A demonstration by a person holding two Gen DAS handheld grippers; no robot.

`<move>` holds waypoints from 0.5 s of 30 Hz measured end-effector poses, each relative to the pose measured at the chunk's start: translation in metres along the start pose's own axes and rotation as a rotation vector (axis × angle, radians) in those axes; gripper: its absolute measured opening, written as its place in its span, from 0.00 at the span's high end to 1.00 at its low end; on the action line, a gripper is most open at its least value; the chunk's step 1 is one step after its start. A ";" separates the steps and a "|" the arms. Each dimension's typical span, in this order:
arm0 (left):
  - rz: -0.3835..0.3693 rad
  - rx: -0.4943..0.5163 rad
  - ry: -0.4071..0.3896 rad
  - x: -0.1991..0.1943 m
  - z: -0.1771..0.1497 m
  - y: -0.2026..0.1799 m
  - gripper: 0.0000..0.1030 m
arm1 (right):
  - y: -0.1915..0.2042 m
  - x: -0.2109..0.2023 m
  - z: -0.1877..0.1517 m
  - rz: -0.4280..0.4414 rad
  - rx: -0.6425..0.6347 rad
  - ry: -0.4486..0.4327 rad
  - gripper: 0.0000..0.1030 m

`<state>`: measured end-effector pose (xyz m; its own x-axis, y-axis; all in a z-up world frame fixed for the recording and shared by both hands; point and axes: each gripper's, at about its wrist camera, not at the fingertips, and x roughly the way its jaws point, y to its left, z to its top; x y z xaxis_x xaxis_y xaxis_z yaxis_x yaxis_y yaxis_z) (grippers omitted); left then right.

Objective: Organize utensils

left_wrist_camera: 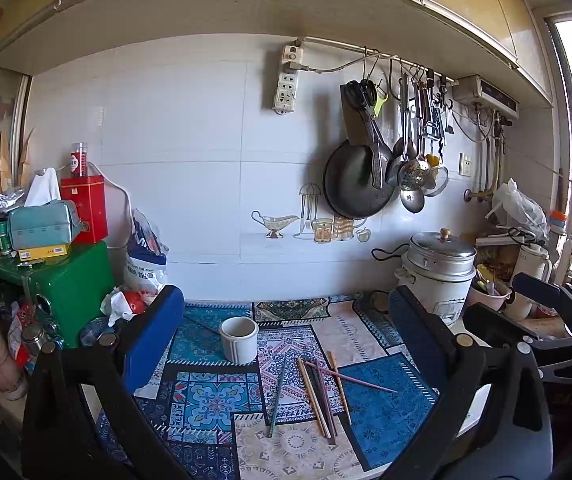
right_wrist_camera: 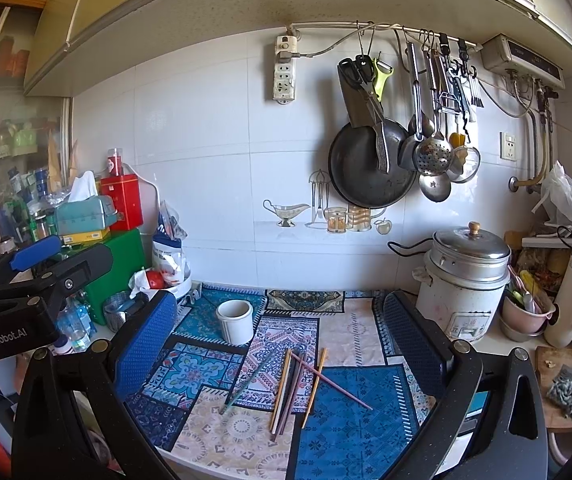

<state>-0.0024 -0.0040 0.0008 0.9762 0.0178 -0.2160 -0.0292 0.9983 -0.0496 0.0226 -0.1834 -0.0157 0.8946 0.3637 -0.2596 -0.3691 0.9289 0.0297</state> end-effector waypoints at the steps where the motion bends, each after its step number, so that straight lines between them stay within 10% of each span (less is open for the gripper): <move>1: 0.000 0.000 0.000 0.001 0.000 0.000 0.00 | 0.000 0.000 0.000 0.001 0.000 0.000 0.00; 15: -0.003 -0.004 0.002 0.004 0.001 0.002 0.00 | -0.001 0.003 0.000 0.001 0.000 0.001 0.00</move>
<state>0.0014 -0.0019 0.0007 0.9760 0.0149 -0.2175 -0.0272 0.9982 -0.0539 0.0252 -0.1833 -0.0162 0.8939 0.3647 -0.2605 -0.3700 0.9285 0.0302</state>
